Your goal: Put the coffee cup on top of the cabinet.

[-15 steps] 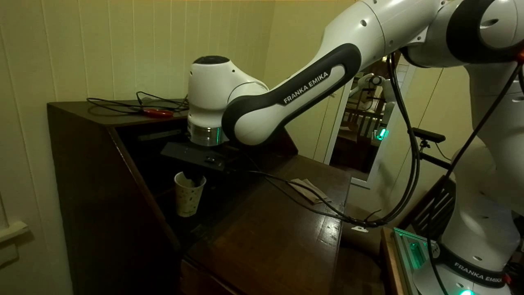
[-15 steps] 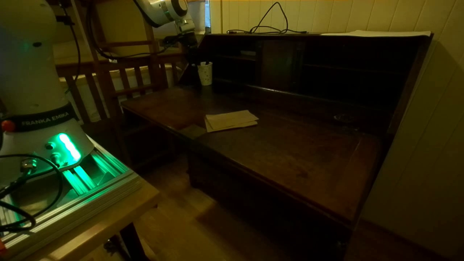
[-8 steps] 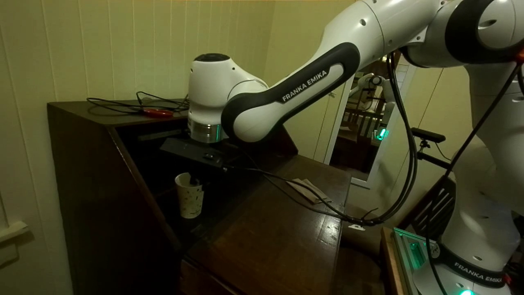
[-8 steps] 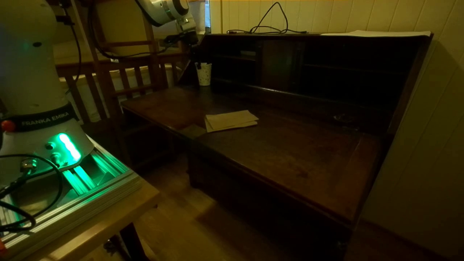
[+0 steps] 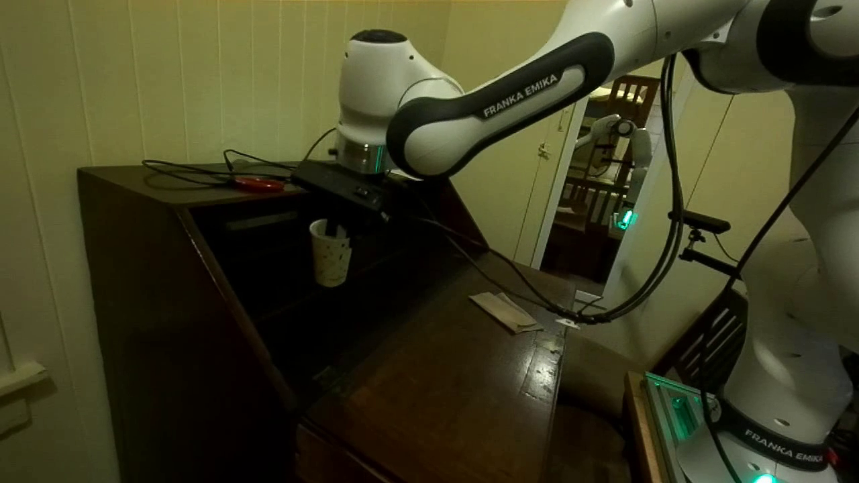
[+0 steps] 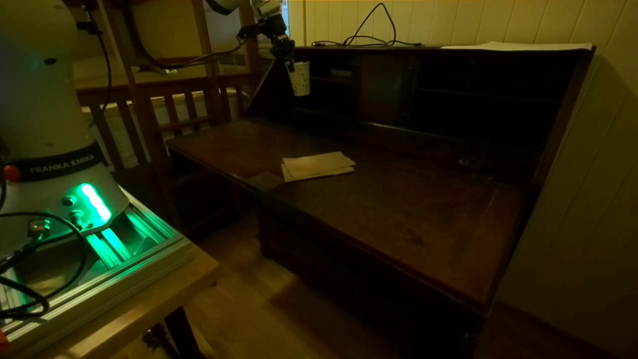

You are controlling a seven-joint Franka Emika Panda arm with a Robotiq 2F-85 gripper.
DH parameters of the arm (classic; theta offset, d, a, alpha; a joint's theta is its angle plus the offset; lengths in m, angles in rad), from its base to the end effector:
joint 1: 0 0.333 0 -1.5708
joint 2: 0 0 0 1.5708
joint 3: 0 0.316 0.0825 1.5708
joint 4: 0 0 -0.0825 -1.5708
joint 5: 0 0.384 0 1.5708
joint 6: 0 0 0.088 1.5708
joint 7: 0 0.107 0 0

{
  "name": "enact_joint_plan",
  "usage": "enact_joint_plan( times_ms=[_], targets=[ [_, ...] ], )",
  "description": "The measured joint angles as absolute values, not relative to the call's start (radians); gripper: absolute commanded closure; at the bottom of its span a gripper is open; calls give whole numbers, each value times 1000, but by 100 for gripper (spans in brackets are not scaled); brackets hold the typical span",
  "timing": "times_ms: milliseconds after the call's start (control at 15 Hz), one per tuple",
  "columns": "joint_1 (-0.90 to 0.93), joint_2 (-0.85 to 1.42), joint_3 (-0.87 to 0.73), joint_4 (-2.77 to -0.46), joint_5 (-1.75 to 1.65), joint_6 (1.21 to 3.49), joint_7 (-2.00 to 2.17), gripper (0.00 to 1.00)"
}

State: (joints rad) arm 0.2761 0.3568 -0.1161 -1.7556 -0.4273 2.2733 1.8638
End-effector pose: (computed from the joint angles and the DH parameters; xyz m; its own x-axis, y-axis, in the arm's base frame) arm 0.6564 0.1025 0.3852 0.0841 -0.9344 0.3460 -0.9636 -0.1647 -0.2105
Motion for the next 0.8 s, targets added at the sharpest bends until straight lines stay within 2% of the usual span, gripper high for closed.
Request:
enact_joint_plan(
  times_ms=[400,800],
  targets=[
    [170,222,-127,-1756,-412,2263,1849,99],
    [105,124,-62,-1752,-211,2266,1635,97]
  ],
)
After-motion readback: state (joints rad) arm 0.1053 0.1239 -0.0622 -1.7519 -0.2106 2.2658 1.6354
